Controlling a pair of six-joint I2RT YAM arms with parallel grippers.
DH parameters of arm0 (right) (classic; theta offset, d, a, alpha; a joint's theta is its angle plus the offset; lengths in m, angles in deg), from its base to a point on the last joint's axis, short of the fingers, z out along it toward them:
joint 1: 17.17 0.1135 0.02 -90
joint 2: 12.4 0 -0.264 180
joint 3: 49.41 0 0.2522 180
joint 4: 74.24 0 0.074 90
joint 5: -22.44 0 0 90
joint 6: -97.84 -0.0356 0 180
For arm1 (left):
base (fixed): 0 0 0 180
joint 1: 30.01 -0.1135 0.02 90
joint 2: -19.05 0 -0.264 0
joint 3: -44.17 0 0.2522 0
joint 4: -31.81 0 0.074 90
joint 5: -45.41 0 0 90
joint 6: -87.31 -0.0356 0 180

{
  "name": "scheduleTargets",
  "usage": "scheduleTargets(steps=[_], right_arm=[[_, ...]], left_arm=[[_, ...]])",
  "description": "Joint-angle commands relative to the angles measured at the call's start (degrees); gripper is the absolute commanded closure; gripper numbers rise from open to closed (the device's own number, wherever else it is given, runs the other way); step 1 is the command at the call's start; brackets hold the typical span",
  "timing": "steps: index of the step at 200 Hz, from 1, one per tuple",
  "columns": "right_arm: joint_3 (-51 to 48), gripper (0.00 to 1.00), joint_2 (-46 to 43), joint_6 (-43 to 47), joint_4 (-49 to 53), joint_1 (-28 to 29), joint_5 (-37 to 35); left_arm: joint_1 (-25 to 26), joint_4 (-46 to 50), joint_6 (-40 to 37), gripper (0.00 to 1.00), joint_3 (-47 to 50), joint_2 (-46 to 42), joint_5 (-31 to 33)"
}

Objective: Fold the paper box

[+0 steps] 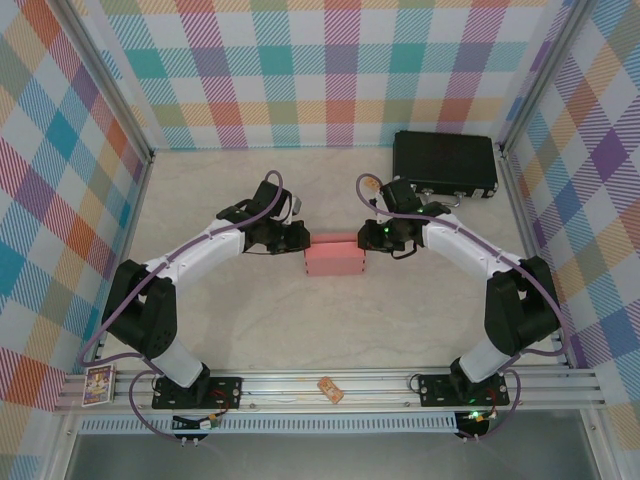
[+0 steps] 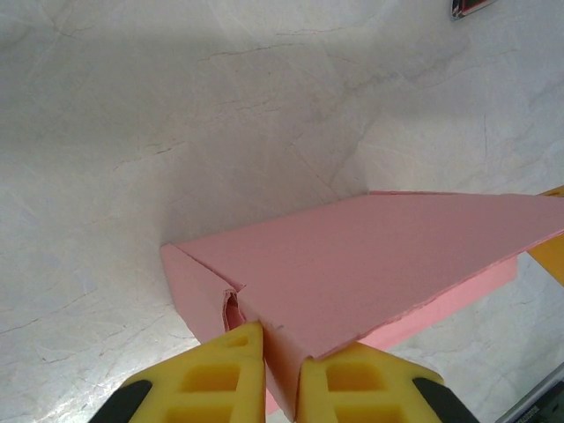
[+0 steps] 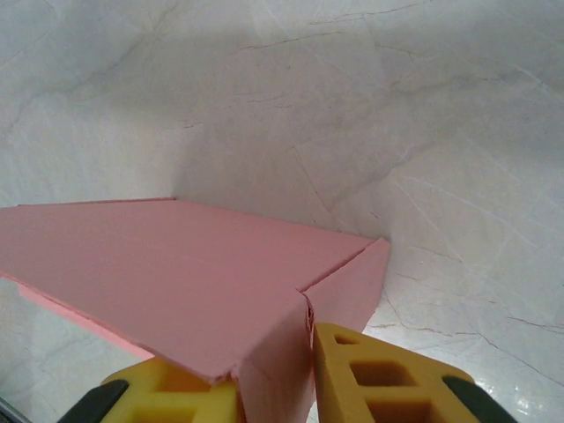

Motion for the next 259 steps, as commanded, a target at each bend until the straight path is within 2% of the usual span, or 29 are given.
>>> scheduleTargets(steps=[1,66,111,146,195,259], right_arm=[[1.71,0.74,-1.82,0.61,2.59,0.44,-1.37],[2.15,0.69,-3.28,1.11,2.78,0.43,-2.12],[3.02,0.66,-3.60,1.67,3.46,0.39,-3.17],[3.20,0.65,-3.51,2.15,3.48,0.44,-2.96],[3.40,0.72,-3.15,2.72,3.49,0.43,-1.82],[3.28,0.78,-2.54,1.86,2.71,0.43,-0.81]], left_arm=[[0.76,4.49,-0.84,0.86,-0.19,0.26,1.23],[0.73,5.55,-1.90,0.82,-1.73,0.03,0.62],[0.74,5.98,-2.43,0.68,-3.82,-0.45,0.59],[0.72,6.23,-2.62,0.63,-4.54,-1.13,1.31],[0.72,6.16,-2.48,0.65,-4.28,-1.24,0.97],[0.78,5.19,-1.27,0.78,-3.40,-1.34,0.34]])
